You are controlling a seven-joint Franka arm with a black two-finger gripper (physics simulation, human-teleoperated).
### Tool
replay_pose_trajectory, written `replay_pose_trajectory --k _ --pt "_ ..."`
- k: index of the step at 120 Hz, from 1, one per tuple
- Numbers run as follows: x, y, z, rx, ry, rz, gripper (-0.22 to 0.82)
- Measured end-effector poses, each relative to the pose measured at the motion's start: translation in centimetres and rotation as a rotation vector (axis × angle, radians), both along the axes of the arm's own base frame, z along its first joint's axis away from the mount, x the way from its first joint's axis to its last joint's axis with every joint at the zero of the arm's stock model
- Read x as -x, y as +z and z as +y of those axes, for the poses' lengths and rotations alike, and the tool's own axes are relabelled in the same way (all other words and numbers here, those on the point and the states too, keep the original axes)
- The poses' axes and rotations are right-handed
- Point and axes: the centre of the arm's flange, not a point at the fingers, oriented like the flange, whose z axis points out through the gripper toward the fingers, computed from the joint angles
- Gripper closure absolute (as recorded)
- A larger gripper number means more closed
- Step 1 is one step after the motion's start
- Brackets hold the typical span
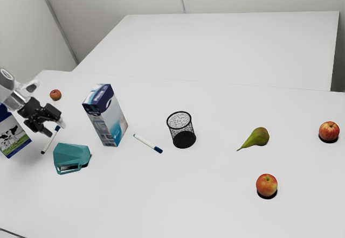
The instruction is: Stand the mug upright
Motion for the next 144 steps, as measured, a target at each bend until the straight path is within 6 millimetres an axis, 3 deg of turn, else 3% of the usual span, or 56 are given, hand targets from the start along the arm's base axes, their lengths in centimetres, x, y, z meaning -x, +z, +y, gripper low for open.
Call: replay_pose_trajectory --k 33,63,116,144 --pt "3.0 -3.0 0.2 0.117 0.105 0.036 0.0" --pt "4.6 -4.4 -0.2 0.217 0.156 0.058 0.0" --pt "5.1 -5.7 -1.5 0.325 0.225 0.054 0.01" --pt "5.2 -6.1 -2.0 0.356 0.252 0.048 0.28"
